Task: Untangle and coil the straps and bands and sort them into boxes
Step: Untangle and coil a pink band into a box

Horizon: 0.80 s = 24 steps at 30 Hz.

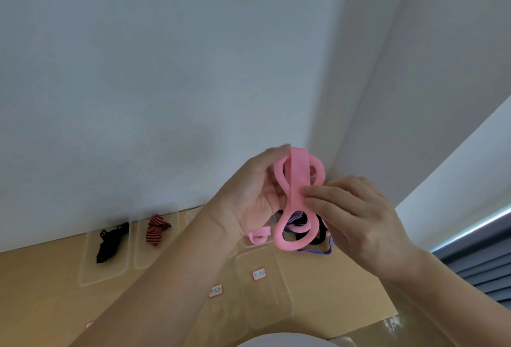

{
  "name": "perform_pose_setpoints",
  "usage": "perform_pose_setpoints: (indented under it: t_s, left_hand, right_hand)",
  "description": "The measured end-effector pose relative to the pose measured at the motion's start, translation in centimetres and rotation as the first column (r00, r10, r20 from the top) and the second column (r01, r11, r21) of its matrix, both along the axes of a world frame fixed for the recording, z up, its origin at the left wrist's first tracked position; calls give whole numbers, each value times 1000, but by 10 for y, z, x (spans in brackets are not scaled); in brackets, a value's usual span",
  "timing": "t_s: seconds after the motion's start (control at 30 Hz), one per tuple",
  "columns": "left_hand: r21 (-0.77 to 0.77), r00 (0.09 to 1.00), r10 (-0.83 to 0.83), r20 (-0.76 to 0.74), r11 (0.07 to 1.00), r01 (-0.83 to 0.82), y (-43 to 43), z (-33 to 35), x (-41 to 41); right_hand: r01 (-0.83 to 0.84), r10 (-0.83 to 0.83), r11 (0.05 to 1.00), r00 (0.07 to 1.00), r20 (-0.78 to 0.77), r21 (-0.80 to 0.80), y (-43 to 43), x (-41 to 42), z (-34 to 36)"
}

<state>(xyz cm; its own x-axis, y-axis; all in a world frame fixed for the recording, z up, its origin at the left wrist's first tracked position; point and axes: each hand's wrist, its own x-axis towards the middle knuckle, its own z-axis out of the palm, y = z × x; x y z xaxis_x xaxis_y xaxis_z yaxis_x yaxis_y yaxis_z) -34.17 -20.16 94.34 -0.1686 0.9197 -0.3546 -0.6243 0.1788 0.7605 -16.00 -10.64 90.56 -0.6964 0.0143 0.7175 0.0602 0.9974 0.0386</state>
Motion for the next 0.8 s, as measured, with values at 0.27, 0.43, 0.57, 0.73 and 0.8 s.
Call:
perform_pose_setpoints:
  t_s: [0.27,0.43,0.57,0.73,0.8]
  left_hand:
    - [63,995,-16,-104,998,22,0,-2,7]
    - [39,990,53,-129,998,-49,1,-1,11]
    - [29,986,130,-108,991,-127,4,1,9]
    - [28,977,184,-106,983,-182,5,0,8]
    - [21,972,216,-97,976,-215,5,0,7]
  right_hand:
    - [32,-30,999,998,-53,23,-1,2,-1]
    - [25,-24,999,1000,-19,40,0,9,-9]
    - [1,-2,998,1000,28,62,0,19,-18]
    - [-19,13,998,996,90,68,7,24,-29]
    - [-21,13,997,996,92,78,6,22,-28]
